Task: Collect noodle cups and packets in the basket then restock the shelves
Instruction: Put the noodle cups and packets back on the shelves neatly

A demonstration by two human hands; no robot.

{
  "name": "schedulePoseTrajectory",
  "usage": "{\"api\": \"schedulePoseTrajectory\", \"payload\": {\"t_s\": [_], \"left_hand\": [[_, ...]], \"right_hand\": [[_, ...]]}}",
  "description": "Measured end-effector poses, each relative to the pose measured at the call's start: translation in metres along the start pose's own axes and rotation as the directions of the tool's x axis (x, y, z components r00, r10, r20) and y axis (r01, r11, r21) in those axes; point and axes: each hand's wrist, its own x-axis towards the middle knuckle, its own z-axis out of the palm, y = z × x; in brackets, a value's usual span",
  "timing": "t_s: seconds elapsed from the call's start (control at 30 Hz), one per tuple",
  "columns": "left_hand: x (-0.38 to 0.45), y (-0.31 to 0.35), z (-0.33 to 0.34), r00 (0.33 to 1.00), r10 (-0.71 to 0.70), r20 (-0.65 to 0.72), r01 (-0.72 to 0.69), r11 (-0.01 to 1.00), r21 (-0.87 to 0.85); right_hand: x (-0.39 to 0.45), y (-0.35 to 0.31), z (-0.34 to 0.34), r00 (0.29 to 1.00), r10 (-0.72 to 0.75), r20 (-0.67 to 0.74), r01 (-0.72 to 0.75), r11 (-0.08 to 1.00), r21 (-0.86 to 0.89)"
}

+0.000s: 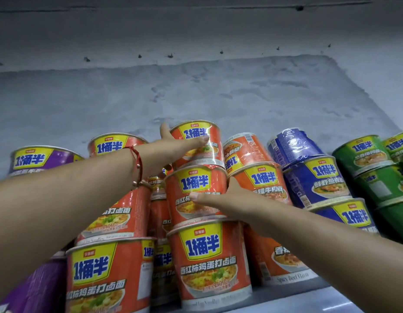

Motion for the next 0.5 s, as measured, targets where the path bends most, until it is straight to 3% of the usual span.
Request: {"api": "schedulePoseTrajectory", "payload": {"t_s": [0.13, 0.33, 0.5], "left_hand": [[-0.009, -0.010, 0.006, 0.996, -0.080, 0.034, 0.084, 0.985, -0.148], [-0.013, -0.009, -0.010, 0.998, -0.053, -0.040, 0.049, 0.995, -0.091], [-0.007, -0.021, -0.007, 0.999, -0.029, -0.019, 0.027, 0.997, -0.076]], "right_hand": [[0.012, 0.010, 0.009, 0.998, -0.055, 0.004, 0.055, 0.996, 0.076], [-0.001, 0.008, 0.005, 0.992, -0.126, 0.012, 0.125, 0.987, 0.101], [-0.004, 0.005, 0.010, 0.993, -0.121, -0.014, 0.122, 0.987, 0.106]]}}
